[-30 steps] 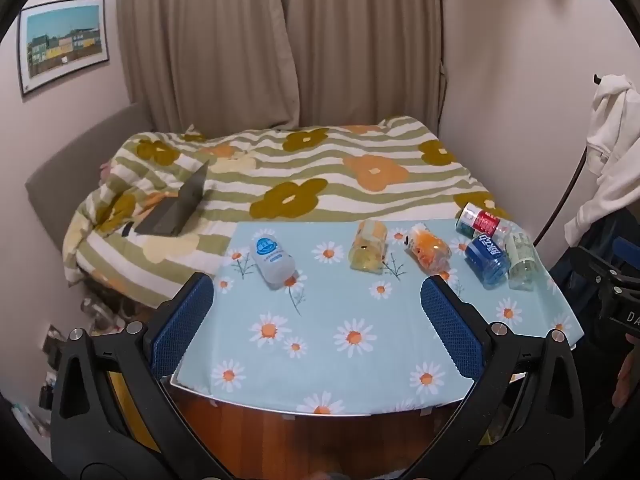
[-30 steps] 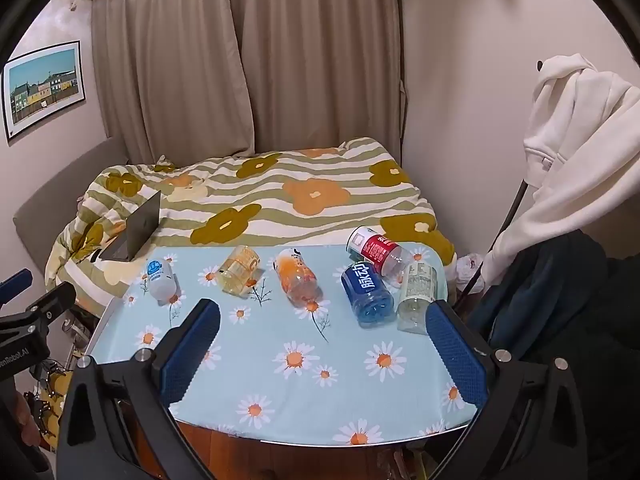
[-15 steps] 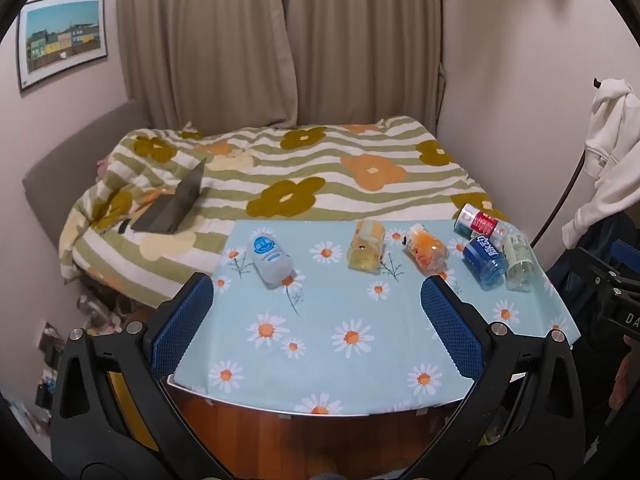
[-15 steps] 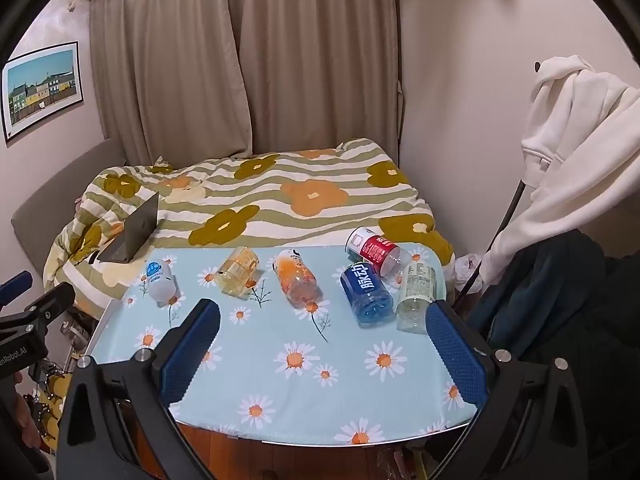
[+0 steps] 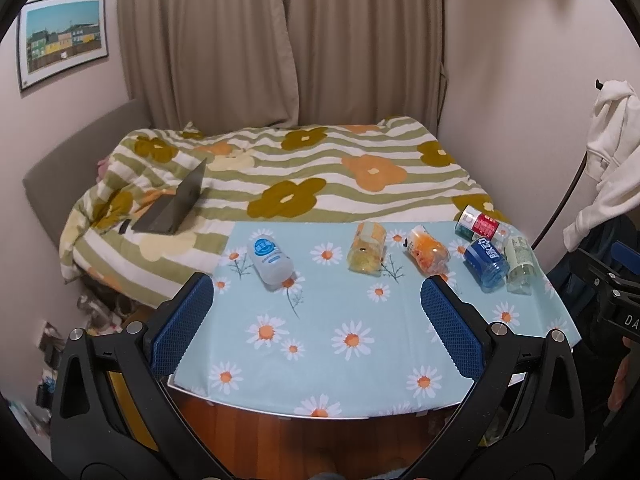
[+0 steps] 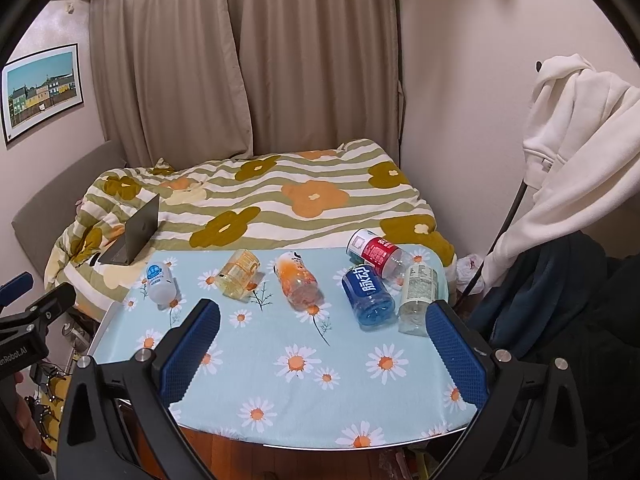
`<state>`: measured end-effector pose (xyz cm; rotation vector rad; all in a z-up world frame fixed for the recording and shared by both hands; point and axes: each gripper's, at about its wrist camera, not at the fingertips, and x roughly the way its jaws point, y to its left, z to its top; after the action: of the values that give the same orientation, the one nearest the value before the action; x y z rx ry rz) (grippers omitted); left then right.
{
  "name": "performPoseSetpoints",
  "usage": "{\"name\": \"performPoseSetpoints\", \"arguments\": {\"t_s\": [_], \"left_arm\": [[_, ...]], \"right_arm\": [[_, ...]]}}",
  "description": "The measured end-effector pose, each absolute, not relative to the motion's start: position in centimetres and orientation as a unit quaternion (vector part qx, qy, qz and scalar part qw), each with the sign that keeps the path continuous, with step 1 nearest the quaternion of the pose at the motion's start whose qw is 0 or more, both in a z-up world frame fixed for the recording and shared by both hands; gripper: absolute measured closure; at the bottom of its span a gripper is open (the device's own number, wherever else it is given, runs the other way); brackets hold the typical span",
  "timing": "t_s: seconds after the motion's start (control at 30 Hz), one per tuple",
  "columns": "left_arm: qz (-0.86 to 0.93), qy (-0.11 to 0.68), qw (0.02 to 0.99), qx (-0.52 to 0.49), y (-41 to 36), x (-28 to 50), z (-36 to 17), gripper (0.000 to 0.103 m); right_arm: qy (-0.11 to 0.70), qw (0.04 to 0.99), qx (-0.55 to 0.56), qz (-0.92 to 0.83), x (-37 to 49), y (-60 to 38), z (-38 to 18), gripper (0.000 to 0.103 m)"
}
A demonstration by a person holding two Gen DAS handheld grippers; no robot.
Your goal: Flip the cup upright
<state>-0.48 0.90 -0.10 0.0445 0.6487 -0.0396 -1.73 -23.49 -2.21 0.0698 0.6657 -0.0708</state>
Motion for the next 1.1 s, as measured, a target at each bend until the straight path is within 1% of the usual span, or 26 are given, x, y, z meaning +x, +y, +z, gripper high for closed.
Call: {"name": "performPoseSetpoints", "arguments": {"t_s": [1.1], "left_arm": [[-0.02,0.321,0.947,0.021,0.5,-0.1,-0.3,0.0]], "right_arm": [[0.328,0.943,0.036,-0.035,-1.8,-23.4,-2.3,0.0]]}}
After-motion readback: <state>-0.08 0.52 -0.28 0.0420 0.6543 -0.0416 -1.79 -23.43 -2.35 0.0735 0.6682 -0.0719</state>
